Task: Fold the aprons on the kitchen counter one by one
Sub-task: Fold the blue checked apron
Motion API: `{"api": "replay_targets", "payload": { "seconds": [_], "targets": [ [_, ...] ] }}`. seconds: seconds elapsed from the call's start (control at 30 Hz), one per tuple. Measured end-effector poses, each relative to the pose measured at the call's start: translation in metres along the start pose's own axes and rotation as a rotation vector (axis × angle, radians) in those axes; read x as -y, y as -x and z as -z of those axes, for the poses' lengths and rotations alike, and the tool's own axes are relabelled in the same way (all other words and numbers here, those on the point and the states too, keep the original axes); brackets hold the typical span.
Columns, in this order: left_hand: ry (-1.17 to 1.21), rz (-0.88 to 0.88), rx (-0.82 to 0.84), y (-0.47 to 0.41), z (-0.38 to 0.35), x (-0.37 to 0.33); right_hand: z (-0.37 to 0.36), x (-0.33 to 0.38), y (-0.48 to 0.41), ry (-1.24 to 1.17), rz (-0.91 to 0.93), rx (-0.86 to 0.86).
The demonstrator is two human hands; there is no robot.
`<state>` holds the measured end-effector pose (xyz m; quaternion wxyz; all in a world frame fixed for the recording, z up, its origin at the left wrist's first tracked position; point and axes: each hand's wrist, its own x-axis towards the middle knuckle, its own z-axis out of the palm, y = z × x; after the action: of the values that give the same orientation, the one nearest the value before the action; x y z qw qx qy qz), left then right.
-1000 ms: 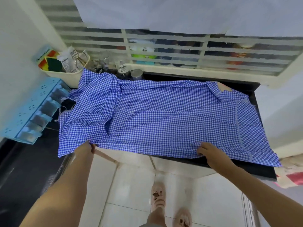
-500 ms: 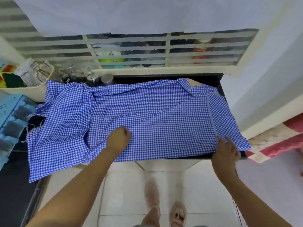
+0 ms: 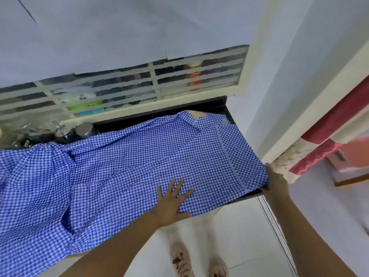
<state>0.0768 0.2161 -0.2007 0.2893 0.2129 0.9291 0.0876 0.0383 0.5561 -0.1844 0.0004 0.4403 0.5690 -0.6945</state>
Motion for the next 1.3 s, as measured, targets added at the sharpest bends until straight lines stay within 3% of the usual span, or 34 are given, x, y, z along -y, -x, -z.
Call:
{"api": "replay_targets", "payload": {
  "seconds": [0.13, 0.23, 0.3, 0.4, 0.5, 0.63, 0.77, 0.83, 0.87, 0.97, 1.03, 1.13, 1.3],
  "targets": [
    [0.34, -0.03, -0.045, -0.008, 0.038, 0.0, 0.005, -0.006, 0.004, 0.439, 0.087, -0.13],
    [0.533, 0.067, -0.223, -0.047, 0.078, -0.007, 0.001, -0.011, 0.025, 0.667, 0.238, -0.167],
    [0.729, 0.226, -0.315, -0.081, 0.106, -0.009, -0.005, -0.016, 0.028, 0.74, 0.341, -0.135],
    [1.17, 0.462, -0.235, -0.142, 0.139, -0.017, -0.001, -0.013, 0.019, 0.694, 0.395, -0.121],
    [1.289, 0.569, -0.179, -0.184, 0.158, -0.026, 0.008, -0.005, 0.013, 0.736, 0.334, -0.101],
    [1.332, 0.568, -0.161, -0.22, 0.175, -0.036, 0.025, -0.008, 0.003, 0.871, 0.309, -0.017],
    [1.803, 0.26, -0.151, -0.236, 0.212, -0.047, 0.05, -0.006, -0.004, 0.833, 0.226, 0.075],
    [1.682, 0.157, -0.135, -0.238, 0.224, -0.054, 0.055, -0.005, -0.006, 0.835, 0.192, 0.096],
    [1.504, 0.139, -0.145, -0.238, 0.223, -0.058, 0.055, -0.005, -0.009, 0.838, 0.173, 0.103],
    [0.621, 0.127, -0.227, -0.238, 0.187, -0.063, 0.048, 0.0, -0.011, 0.832, 0.146, 0.105],
    [0.258, 0.172, -0.212, -0.233, 0.15, -0.062, 0.043, 0.003, -0.013, 0.825, 0.109, 0.089],
    [0.13, 0.199, -0.122, -0.211, 0.102, -0.075, 0.041, 0.009, -0.013, 0.885, 0.091, 0.15],
    [0.177, 0.075, -0.397, -0.19, 0.084, -0.078, 0.062, 0.024, -0.01, 1.014, -0.021, 0.302]
  ]
}}
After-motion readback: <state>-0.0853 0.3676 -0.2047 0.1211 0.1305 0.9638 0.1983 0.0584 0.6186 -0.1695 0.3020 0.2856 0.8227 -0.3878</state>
